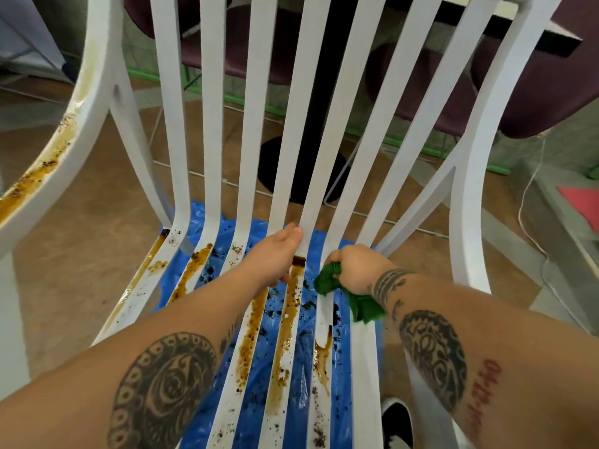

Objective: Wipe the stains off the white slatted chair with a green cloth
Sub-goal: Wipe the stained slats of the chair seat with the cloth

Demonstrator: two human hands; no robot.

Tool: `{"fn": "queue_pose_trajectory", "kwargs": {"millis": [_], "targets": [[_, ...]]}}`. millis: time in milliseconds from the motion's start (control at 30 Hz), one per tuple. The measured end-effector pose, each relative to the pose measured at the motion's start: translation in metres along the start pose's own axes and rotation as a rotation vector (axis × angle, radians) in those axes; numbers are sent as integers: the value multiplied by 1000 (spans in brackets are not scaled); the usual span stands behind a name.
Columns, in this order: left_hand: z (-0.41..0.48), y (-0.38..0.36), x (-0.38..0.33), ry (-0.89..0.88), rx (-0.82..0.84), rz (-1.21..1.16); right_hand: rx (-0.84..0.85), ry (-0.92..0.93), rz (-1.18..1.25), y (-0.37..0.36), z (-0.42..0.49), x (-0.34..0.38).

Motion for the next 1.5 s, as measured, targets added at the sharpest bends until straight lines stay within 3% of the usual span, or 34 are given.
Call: {"fn": "queue_pose_trajectory", "kwargs": {"millis": [100, 267, 633, 800, 933, 1167, 1367, 1500], "targets": [[-5, 6, 5, -29, -39, -47, -226, -2, -32, 19, -3, 1], [-12, 5, 17, -31, -58, -115, -107, -13, -24, -21, -1, 15], [-34, 15, 16, -37, -51, -119, 117, 29, 19, -30, -16, 39], [-35, 13, 27, -28, -59, -72, -151, -108, 111, 8, -31, 8], [-30, 2, 39, -10, -76, 4, -102, -104, 92, -14, -34, 20], [-54, 2, 49, -10, -244, 291, -129, -148, 144, -45, -69, 38], [-104, 35, 94, 90, -392, 161, -58, -256, 147, -51, -88, 45], [-128, 37, 125, 193, -389, 246, -201, -230, 212, -35, -95, 51]]}}
Point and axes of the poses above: each hand's wrist, its own z-axis towards the middle knuckle, its own y-axis out of the back of the hand, x = y × z, the point moved 10 cm from there along z, towards the middle knuckle, and after that the axes turned 15 degrees about y, right-handed, at the moved point
